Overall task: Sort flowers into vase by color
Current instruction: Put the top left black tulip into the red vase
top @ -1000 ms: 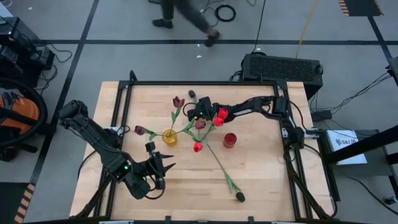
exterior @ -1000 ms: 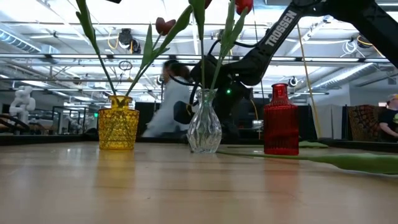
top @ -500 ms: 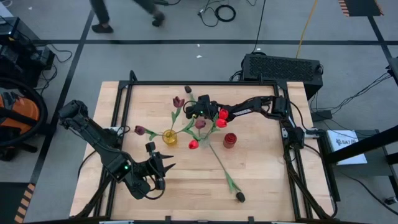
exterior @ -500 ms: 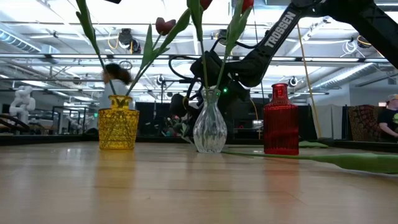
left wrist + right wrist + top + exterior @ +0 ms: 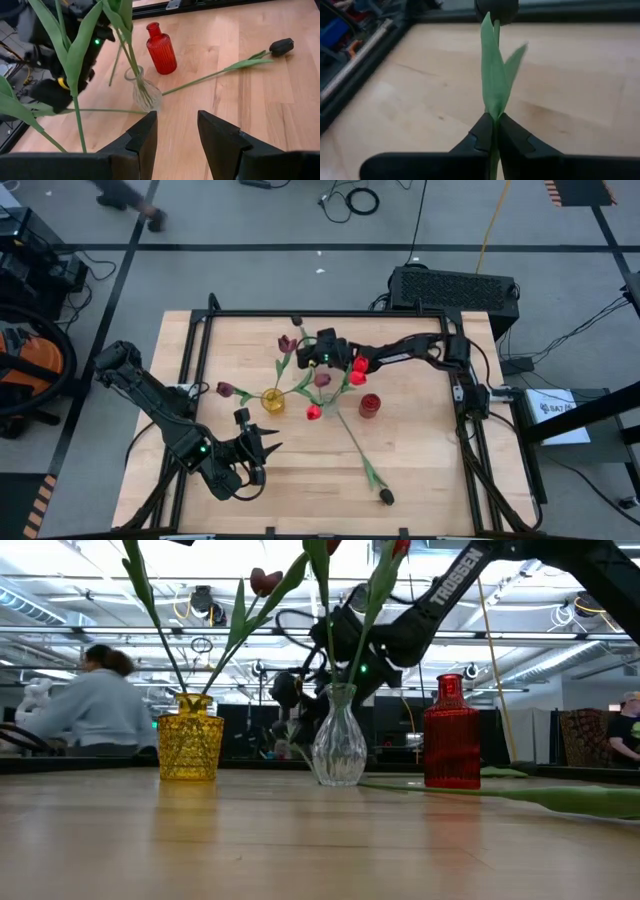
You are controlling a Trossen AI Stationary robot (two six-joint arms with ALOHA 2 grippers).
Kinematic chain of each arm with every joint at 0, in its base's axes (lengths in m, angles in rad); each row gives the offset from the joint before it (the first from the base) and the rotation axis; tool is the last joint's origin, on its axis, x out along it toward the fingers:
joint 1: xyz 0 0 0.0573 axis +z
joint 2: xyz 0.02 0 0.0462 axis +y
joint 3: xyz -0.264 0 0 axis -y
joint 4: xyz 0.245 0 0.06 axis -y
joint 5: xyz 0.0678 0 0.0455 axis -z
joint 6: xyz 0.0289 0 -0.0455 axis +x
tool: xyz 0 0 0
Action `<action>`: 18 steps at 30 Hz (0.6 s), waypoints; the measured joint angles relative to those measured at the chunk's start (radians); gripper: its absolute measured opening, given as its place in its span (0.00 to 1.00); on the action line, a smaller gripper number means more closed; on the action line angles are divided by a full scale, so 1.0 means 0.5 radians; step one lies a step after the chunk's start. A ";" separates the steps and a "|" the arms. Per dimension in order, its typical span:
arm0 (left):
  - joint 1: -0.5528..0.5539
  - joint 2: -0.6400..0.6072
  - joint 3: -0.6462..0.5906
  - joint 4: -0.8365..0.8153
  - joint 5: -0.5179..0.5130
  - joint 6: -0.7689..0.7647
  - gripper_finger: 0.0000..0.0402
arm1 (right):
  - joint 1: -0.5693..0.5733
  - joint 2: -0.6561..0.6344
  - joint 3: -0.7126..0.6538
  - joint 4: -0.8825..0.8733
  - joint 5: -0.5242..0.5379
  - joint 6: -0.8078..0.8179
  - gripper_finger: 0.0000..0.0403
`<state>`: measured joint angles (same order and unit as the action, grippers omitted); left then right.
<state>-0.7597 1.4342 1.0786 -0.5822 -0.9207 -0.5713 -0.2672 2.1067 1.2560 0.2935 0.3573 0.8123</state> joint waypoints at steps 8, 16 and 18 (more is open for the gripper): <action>0.000 0.000 0.000 0.003 0.002 -0.001 0.37 | -0.049 -0.188 0.002 -0.116 0.005 -0.156 0.03; 0.000 0.000 0.000 0.017 0.002 -0.002 0.37 | -0.095 -0.379 0.002 -0.112 0.006 -0.273 0.03; 0.000 0.000 0.000 0.018 0.002 -0.001 0.37 | -0.110 -0.431 0.002 -0.113 0.011 -0.301 0.03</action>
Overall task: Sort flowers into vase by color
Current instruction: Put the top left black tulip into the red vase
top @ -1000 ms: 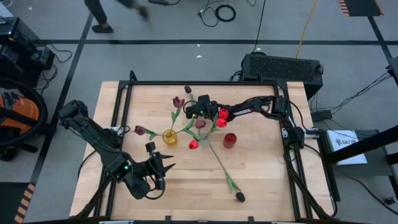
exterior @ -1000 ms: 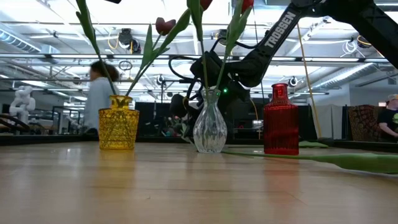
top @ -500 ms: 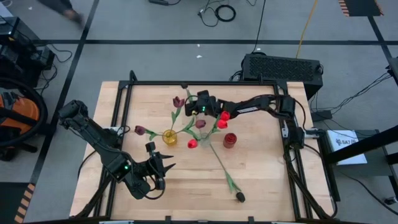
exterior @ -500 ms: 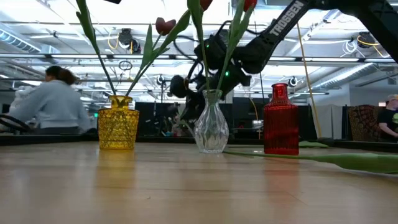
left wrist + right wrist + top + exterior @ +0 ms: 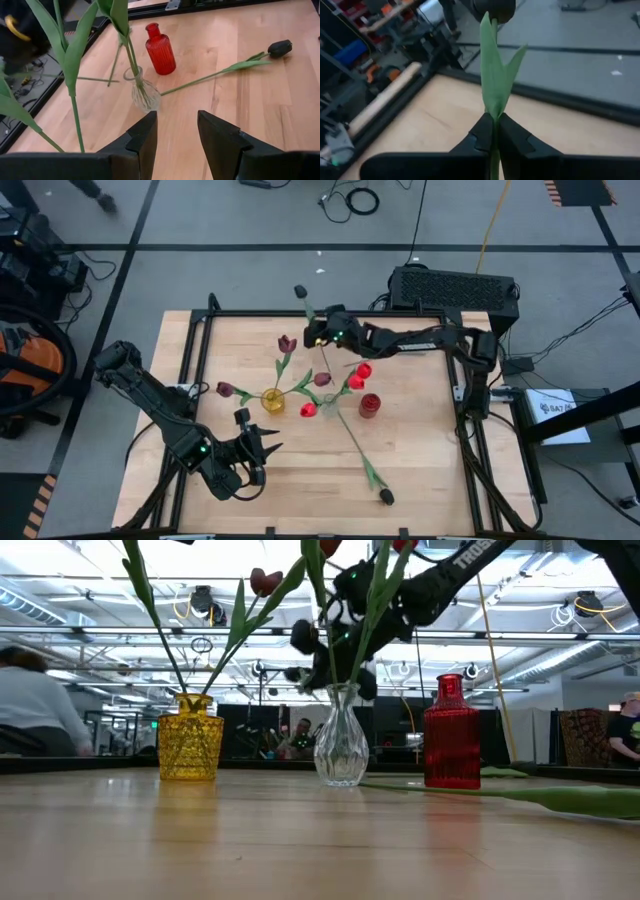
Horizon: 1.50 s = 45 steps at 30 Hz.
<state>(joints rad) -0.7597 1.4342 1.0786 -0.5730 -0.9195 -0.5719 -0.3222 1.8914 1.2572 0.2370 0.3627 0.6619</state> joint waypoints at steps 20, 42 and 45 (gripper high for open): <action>0.000 0.000 0.000 0.036 0.001 0.001 0.37 | -0.079 -0.609 0.000 0.076 0.017 -0.511 0.03; 0.351 0.000 0.008 1.451 0.027 1.158 0.37 | 0.105 -1.922 0.000 -0.981 -0.362 -0.696 0.03; 0.495 0.000 0.008 1.701 0.230 1.187 0.37 | 0.272 -2.063 -0.043 -1.008 -0.364 -0.704 0.03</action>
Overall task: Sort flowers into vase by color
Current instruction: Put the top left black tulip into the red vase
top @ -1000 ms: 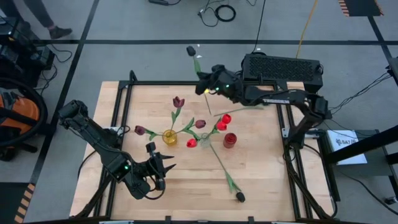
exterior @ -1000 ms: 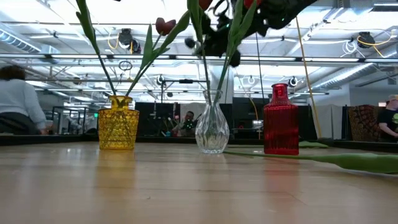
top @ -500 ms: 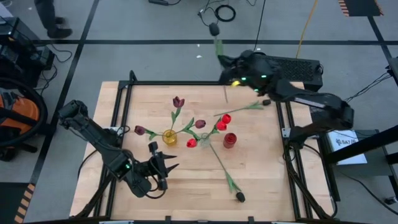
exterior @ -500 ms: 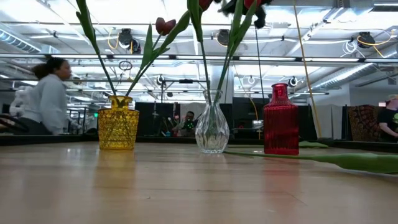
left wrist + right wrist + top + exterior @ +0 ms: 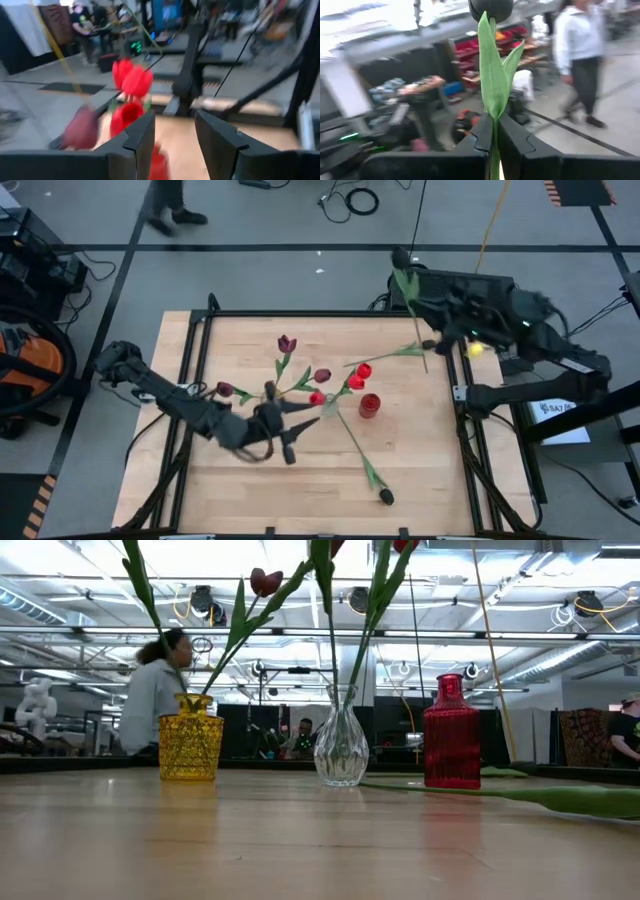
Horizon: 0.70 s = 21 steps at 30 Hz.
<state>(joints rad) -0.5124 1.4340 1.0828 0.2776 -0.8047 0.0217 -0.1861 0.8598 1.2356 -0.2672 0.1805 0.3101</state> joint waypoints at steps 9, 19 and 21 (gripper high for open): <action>0.205 0.039 0.002 0.427 0.454 0.095 0.37 | 0.389 -0.255 -0.614 0.583 0.015 -0.053 0.03; 0.156 0.003 0.099 0.430 0.425 0.299 0.37 | 0.547 -0.147 -1.108 1.435 -0.002 -0.055 0.03; 0.152 0.045 0.139 0.437 0.460 0.292 0.37 | 0.589 -0.098 -1.131 1.569 -0.006 -0.061 0.03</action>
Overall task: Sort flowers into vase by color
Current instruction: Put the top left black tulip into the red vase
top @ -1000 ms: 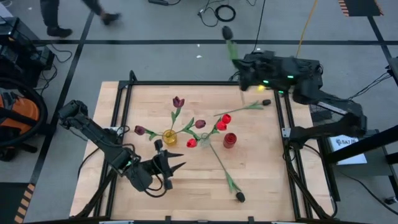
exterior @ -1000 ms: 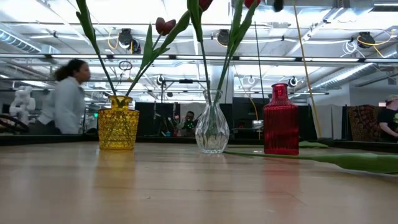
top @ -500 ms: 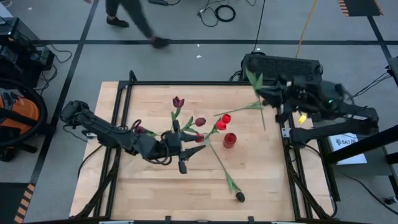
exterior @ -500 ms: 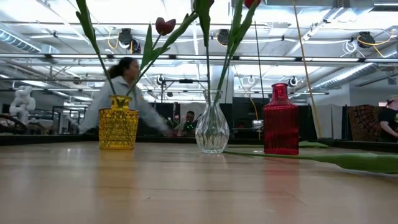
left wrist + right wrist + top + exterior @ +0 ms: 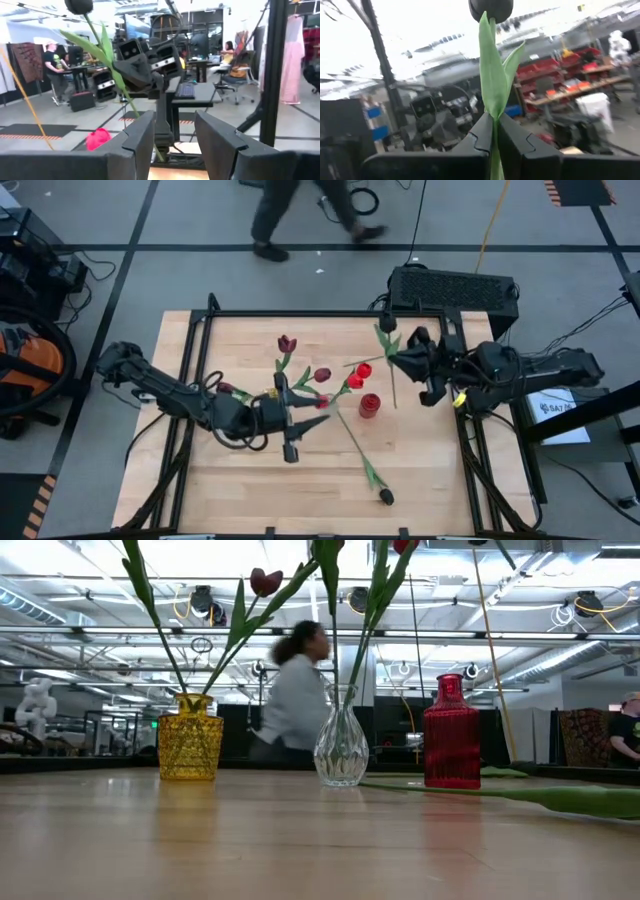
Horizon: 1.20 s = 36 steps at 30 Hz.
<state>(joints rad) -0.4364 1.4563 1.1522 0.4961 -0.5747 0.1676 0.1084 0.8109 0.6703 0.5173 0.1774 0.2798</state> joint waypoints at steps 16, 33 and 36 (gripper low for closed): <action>0.013 0.629 0.318 0.272 -0.177 0.152 0.37 | 0.460 0.504 -0.002 0.736 -0.001 -0.308 0.03; 0.083 0.771 0.429 0.241 0.029 -0.041 0.37 | 0.611 0.776 -0.002 1.161 0.126 -0.541 0.03; 0.083 0.771 0.429 0.231 0.108 -0.160 0.37 | 0.611 0.776 -0.002 1.175 0.126 -0.548 0.03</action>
<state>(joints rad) -0.3949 1.8420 1.3666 0.6117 -0.5209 0.0874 0.4141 1.1988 0.6693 1.1047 0.2401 0.0059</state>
